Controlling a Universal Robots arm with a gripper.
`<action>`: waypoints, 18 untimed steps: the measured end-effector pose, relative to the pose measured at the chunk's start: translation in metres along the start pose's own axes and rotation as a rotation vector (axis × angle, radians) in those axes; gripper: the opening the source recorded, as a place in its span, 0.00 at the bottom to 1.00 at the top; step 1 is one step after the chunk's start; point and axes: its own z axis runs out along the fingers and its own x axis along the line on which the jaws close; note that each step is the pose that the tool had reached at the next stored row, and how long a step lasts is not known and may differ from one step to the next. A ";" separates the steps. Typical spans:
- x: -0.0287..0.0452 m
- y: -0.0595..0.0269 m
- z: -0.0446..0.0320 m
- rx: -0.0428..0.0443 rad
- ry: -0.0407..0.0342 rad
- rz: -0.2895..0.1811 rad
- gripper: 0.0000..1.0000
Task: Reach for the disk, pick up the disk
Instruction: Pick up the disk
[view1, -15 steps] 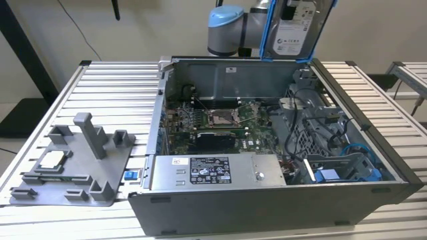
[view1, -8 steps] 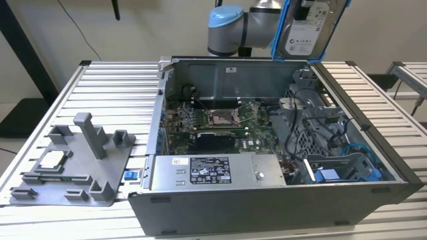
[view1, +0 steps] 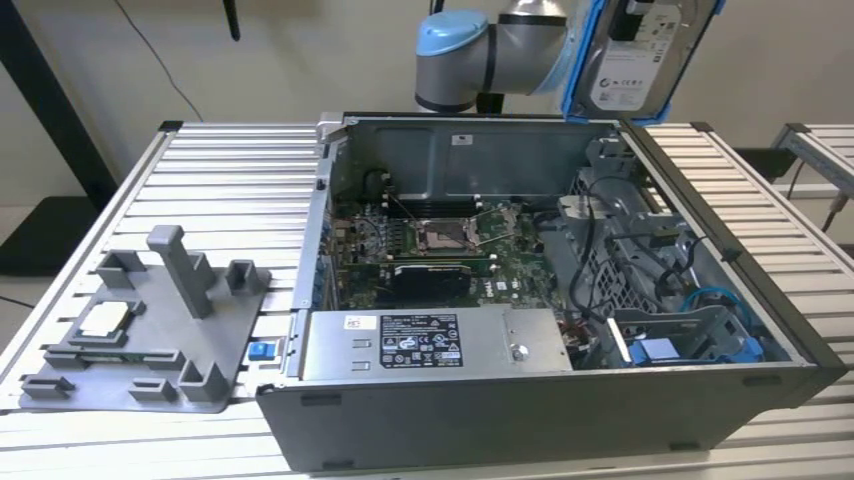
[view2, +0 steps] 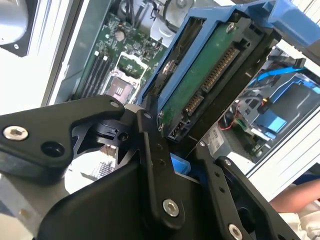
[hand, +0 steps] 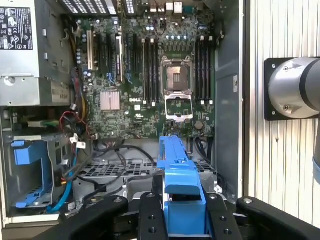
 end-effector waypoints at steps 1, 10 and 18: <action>-0.0001 -0.0012 0.0001 0.0000 -0.0001 0.000 0.00; 0.0011 -0.0025 -0.0001 0.0000 0.0000 0.000 0.00; 0.0033 -0.0026 -0.0002 0.0000 -0.0001 0.000 0.00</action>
